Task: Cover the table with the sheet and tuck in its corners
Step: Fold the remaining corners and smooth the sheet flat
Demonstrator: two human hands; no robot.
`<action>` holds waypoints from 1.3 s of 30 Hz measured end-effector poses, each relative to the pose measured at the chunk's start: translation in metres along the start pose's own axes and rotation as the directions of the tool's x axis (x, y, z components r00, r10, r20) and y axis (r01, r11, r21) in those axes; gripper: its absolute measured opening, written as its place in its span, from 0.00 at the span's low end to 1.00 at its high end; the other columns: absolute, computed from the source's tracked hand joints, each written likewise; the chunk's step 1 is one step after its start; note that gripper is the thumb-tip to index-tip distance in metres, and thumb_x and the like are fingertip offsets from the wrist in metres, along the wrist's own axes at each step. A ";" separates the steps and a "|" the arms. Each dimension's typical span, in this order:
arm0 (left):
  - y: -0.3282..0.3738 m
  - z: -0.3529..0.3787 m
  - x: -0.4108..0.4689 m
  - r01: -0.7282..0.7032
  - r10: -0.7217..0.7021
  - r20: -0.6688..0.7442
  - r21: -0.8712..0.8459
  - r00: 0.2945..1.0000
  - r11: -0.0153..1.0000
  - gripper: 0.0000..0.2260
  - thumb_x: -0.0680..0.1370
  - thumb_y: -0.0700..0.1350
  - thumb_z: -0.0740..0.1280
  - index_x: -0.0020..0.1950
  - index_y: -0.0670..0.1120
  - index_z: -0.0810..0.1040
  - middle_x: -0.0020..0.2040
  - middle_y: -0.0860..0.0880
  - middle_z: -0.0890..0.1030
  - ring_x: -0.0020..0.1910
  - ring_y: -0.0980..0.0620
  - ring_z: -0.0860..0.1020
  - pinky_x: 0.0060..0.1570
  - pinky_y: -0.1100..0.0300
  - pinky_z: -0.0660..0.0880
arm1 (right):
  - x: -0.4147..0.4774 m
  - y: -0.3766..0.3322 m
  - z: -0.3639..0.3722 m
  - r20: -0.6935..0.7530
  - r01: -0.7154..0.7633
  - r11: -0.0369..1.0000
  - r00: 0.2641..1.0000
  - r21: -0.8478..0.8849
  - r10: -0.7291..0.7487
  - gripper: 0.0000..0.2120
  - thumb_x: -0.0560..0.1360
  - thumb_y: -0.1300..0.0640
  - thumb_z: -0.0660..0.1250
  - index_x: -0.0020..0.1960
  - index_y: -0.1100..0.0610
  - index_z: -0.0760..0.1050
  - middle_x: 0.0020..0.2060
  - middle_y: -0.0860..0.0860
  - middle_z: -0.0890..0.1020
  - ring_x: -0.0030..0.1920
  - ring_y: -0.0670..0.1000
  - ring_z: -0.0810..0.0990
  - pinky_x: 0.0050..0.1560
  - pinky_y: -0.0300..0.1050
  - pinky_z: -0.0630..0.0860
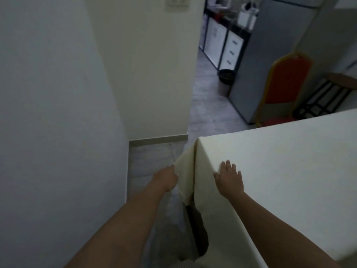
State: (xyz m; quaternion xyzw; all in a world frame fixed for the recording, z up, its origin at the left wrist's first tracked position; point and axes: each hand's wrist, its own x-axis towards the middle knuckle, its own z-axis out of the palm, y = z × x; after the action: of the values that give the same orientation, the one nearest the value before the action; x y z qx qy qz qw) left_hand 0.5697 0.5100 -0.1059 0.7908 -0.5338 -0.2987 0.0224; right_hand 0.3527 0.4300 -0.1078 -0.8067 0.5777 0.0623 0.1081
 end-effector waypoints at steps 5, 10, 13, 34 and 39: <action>0.035 -0.016 0.070 -0.138 0.133 -0.054 -0.097 0.990 0.986 0.21 0.81 0.49 0.56 0.75 0.46 0.63 0.73 0.44 0.67 0.70 0.45 0.68 0.67 0.54 0.66 | 0.023 -0.004 0.009 0.006 -0.064 0.994 0.998 0.088 0.064 0.31 0.81 0.41 0.43 0.77 0.58 0.49 0.77 0.56 0.52 0.76 0.57 0.49 0.74 0.56 0.49; 0.056 -0.018 0.129 -0.158 0.122 -0.158 -0.235 0.980 0.959 0.13 0.80 0.42 0.56 0.63 0.44 0.73 0.61 0.44 0.77 0.59 0.45 0.75 0.51 0.57 0.70 | 0.051 -0.022 0.010 -0.039 -0.137 0.981 0.989 0.135 0.143 0.30 0.81 0.41 0.43 0.77 0.57 0.50 0.77 0.55 0.53 0.77 0.57 0.49 0.75 0.55 0.48; 0.069 -0.007 0.157 -0.131 0.064 -0.250 -0.264 0.966 0.956 0.11 0.80 0.43 0.55 0.59 0.45 0.72 0.58 0.45 0.77 0.54 0.45 0.76 0.48 0.53 0.72 | 0.059 -0.032 0.011 -0.047 -0.204 0.963 0.975 0.176 0.215 0.30 0.81 0.42 0.42 0.77 0.57 0.50 0.77 0.53 0.52 0.77 0.55 0.47 0.75 0.55 0.45; -0.005 -0.015 0.206 -0.560 0.556 -0.063 -0.067 0.829 0.826 0.08 0.79 0.38 0.59 0.56 0.41 0.73 0.53 0.42 0.79 0.51 0.43 0.78 0.46 0.55 0.70 | 0.100 -0.088 0.017 -0.232 -0.503 0.848 0.816 0.166 0.530 0.32 0.78 0.42 0.40 0.71 0.57 0.67 0.71 0.54 0.69 0.71 0.56 0.65 0.71 0.58 0.57; 0.010 0.000 0.195 -0.484 0.489 -0.037 -0.219 0.872 0.847 0.09 0.80 0.49 0.59 0.51 0.43 0.70 0.49 0.44 0.77 0.48 0.44 0.76 0.41 0.55 0.67 | 0.096 -0.088 0.022 -0.225 -0.509 0.846 0.816 0.155 0.532 0.33 0.78 0.40 0.37 0.75 0.56 0.60 0.74 0.52 0.64 0.74 0.53 0.60 0.73 0.54 0.54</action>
State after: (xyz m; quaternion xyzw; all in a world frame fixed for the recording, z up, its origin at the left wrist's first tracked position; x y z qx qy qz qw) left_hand 0.6104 0.3389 -0.1898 0.6193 -0.6800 -0.3489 0.1798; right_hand 0.4679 0.3742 -0.1420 -0.6132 0.7875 -0.0419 0.0455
